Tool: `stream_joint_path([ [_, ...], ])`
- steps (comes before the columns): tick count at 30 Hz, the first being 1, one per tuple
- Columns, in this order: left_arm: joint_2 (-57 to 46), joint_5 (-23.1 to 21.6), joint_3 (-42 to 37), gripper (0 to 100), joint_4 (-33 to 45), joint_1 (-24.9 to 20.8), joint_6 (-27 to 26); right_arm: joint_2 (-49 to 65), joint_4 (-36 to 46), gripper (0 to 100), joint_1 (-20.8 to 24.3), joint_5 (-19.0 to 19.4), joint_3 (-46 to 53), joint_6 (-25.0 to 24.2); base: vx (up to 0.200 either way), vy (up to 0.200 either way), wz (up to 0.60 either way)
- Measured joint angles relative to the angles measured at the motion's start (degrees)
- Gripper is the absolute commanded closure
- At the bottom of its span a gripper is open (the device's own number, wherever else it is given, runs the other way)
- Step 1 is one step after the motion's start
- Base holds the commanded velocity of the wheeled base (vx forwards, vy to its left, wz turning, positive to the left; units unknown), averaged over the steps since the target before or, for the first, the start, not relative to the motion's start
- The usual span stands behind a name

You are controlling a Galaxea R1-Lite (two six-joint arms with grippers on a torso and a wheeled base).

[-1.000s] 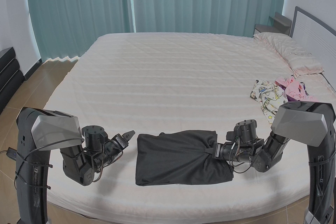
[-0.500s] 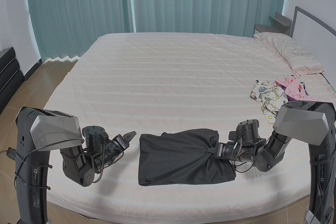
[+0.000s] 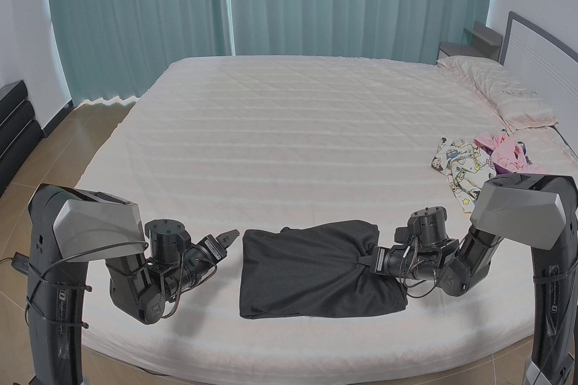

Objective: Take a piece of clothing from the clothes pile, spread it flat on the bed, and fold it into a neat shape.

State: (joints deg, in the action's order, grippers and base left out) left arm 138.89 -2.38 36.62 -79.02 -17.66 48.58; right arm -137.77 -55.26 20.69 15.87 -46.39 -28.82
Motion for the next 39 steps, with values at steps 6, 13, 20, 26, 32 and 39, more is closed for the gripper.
stream_joint_path([
  [6,-0.1,0.1,-0.2,0,0.0,-0.2,-0.1,0.1,0.0,100,-0.1,0.0,0.1,0.0,0.0,-0.2,0.0],
  [13,-0.4,0.1,-0.9,0,-0.6,-0.3,-0.3,0.2,-0.4,100,-0.2,0.0,0.7,-0.1,0.0,-0.2,0.0],
  [20,-0.7,0.1,-1.9,0,-2.4,-0.4,-0.3,0.6,-2.0,100,-0.4,0.0,2.4,-0.1,0.0,-0.2,0.0],
  [26,-0.7,0.1,-2.1,0,-2.4,-0.7,-0.3,0.9,-2.2,100,-1.2,0.0,3.9,-0.1,0.0,-0.2,0.0],
  [32,-0.7,0.1,-2.2,0,-2.4,-1.3,-0.3,1.4,-3.7,100,-2.0,0.0,5.5,-0.1,0.0,-0.2,0.0],
  [39,-0.7,0.1,-2.5,0,-2.5,-1.7,-0.3,1.6,-5.3,100,-2.8,0.0,7.1,-0.4,0.0,-0.2,0.0],
])
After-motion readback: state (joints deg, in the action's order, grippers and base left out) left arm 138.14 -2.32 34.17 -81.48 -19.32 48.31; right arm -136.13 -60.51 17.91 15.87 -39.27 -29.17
